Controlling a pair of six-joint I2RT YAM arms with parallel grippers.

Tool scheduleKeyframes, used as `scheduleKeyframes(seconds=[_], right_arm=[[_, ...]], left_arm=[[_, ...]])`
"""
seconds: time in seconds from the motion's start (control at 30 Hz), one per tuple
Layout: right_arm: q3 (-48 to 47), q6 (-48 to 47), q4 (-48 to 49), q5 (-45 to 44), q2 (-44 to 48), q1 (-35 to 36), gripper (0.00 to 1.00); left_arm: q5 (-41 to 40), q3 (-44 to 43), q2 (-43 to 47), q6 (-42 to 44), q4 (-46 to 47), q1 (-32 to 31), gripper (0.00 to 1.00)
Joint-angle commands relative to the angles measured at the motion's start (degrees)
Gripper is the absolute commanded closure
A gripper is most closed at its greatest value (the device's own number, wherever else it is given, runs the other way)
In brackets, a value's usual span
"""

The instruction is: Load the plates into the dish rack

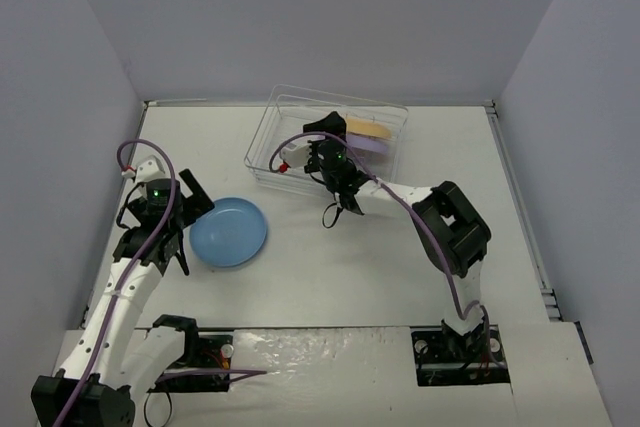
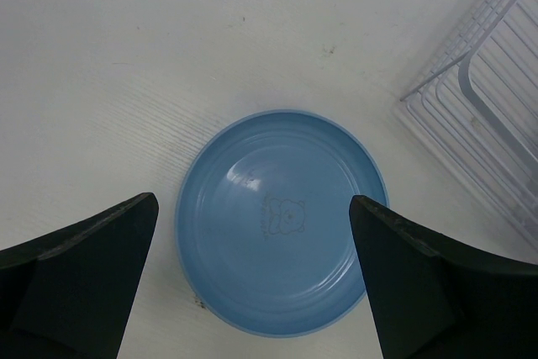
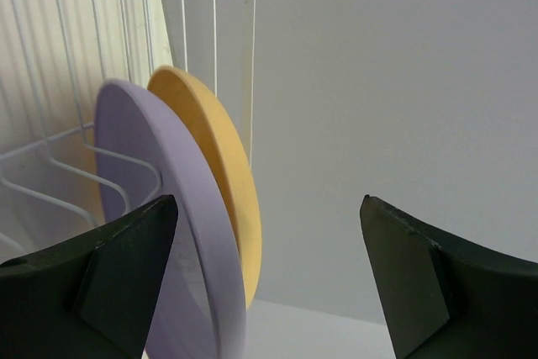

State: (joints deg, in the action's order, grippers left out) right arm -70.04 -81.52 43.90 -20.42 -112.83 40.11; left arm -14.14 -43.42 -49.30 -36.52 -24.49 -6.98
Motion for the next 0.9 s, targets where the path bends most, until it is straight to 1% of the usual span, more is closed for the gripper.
scheduleKeyframes(seconds=[0.0,0.07,0.17,0.23,0.33,0.37,0.4,0.5,0.57,0.6,0.63,0.7,0.77,0.87], right_arm=[[-6.51,9.72,-9.43,2.70,10.01,4.01,0.07],[-7.77,14.63,-16.44,6.44,11.77,4.94,0.05],[-8.92,21.18,-23.91,16.13,15.19,6.32,0.02],[-8.67,25.50,-24.37,22.11,17.09,6.72,0.01],[-8.83,35.57,-21.73,26.90,18.39,6.91,0.00],[-9.27,39.54,-20.35,27.55,18.59,6.91,0.00],[-10.44,46.63,-18.39,27.57,18.18,6.79,0.00],[-15.64,63.20,-17.63,25.09,16.16,6.74,0.00],[-20.42,78.22,-22.23,21.79,14.37,6.54,0.00],[-20.72,87.00,-24.13,21.44,14.20,6.43,0.00],[-19.60,92.78,-24.35,21.72,14.39,6.48,0.00],[-15.49,100.34,-22.54,23.09,15.23,6.81,0.00],[-8.51,104.40,-18.81,24.14,16.35,9.39,0.00],[-5.17,108.57,-20.53,20.42,15.07,12.72,0.00]], left_arm=[[1.76,-3.43,-0.11,-0.87,1.31,0.57,0.03],[1.74,-3.83,0.31,-1.38,0.33,0.62,0.03],[0.92,-4.20,0.58,-3.68,-2.29,0.59,0.03],[-0.10,-4.50,-0.18,-6.59,-5.14,0.71,0.03],[-0.83,-4.63,-2.43,-9.55,-8.64,1.02,0.03],[-1.28,-4.58,-3.32,-10.79,-10.13,1.16,0.03],[-2.20,-4.38,-3.74,-11.43,-11.36,1.24,0.03],[-3.00,-4.67,-4.14,-12.35,-13.29,1.98,0.03],[-3.55,-4.74,-2.53,-12.61,-14.06,1.99,0.03],[-4.03,-4.31,-1.56,-12.61,-13.96,2.04,0.03],[-4.31,-4.06,-0.52,-12.38,-13.84,2.10,0.03],[-4.57,-3.79,1.65,-11.59,-13.57,2.23,0.03],[-4.00,-3.78,2.66,-10.48,-13.31,2.15,0.03],[-2.74,-4.05,4.41,-8.69,-11.70,2.15,0.03]])
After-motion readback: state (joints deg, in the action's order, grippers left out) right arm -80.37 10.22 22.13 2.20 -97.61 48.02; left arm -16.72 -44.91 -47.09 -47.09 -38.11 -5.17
